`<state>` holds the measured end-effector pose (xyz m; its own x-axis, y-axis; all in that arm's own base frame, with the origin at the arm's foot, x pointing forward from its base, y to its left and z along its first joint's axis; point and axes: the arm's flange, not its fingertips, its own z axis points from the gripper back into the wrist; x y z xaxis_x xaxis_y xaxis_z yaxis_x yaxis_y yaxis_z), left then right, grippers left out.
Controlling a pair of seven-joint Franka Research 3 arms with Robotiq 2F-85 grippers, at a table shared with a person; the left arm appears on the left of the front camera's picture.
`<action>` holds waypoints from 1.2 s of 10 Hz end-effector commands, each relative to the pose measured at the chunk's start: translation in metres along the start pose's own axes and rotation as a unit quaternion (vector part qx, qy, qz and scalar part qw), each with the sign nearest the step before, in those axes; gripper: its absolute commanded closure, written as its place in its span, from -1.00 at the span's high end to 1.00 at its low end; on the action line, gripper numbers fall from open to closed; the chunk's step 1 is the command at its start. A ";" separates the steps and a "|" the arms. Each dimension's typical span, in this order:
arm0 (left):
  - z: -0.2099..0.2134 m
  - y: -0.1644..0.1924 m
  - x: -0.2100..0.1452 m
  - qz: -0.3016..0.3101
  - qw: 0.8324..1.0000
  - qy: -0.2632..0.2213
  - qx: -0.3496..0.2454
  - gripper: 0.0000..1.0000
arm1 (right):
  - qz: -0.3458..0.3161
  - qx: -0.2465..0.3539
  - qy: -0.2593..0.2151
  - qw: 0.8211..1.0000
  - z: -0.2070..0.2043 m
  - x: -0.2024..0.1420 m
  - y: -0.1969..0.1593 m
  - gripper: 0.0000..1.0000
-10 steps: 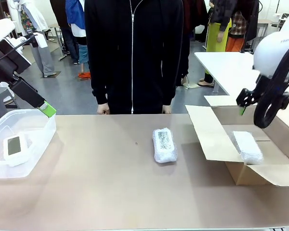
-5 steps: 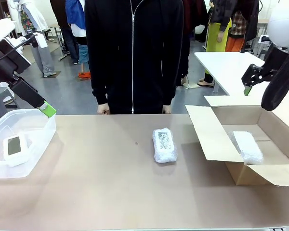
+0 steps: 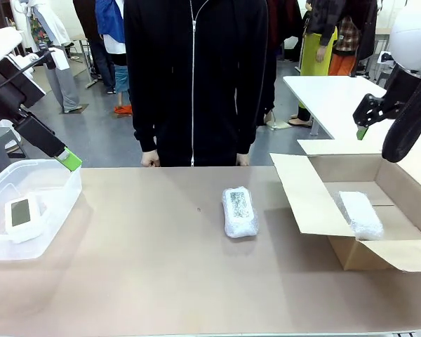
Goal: Separate and place wrapped and unwrapped clocks.
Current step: If the picked Digital clock is wrapped, place it in the Package Box ; if not, place it in the Organizing box, then pick up the Digital clock indicated by the person.
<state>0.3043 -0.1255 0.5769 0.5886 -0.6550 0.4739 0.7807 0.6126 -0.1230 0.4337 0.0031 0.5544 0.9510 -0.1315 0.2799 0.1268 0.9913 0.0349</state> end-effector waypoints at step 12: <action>0.000 0.000 0.000 0.001 1.000 -0.001 -0.002 1.00 | 0.000 0.010 0.001 1.000 0.001 0.000 -0.001 1.00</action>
<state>0.3043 -0.1255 0.5769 0.5886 -0.6550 0.4739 0.7807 0.6126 -0.1230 0.4337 0.0031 0.5544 0.9510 -0.1315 0.2799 0.1268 0.9913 0.0350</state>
